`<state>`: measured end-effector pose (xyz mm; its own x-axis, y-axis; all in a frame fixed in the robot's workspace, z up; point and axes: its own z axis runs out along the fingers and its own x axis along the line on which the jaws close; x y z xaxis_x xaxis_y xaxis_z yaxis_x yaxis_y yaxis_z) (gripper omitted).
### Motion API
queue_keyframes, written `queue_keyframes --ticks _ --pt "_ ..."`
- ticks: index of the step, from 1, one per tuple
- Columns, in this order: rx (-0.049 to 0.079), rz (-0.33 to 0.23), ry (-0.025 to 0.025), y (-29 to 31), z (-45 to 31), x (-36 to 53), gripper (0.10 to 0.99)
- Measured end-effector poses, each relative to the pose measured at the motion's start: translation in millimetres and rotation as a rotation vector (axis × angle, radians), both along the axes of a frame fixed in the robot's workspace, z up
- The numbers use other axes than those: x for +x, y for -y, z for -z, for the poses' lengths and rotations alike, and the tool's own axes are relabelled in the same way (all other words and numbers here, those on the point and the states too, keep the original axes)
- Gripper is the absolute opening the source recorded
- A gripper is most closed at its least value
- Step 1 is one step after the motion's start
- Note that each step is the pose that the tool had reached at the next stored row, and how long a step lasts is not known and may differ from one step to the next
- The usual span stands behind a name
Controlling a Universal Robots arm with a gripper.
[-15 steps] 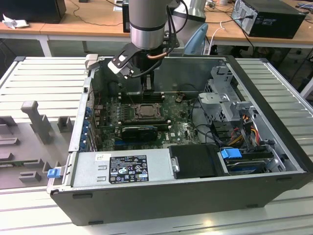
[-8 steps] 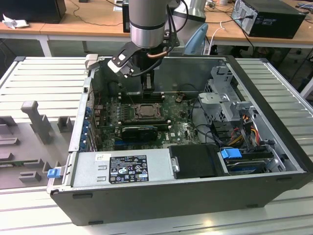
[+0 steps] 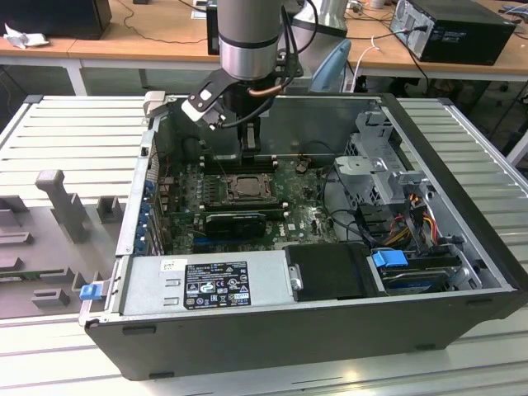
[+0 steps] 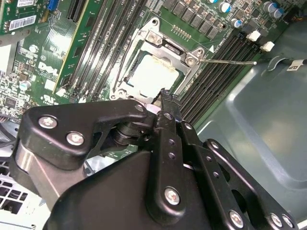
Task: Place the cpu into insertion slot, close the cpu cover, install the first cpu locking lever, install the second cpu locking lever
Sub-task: 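Install the first cpu locking lever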
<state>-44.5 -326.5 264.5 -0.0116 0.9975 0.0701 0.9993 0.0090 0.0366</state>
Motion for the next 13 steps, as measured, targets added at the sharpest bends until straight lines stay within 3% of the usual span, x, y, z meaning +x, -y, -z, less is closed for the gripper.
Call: queue_keyframes --ticks 13 --pt "0.000 0.000 0.0000 0.0 -7.0 0.0 0.106"
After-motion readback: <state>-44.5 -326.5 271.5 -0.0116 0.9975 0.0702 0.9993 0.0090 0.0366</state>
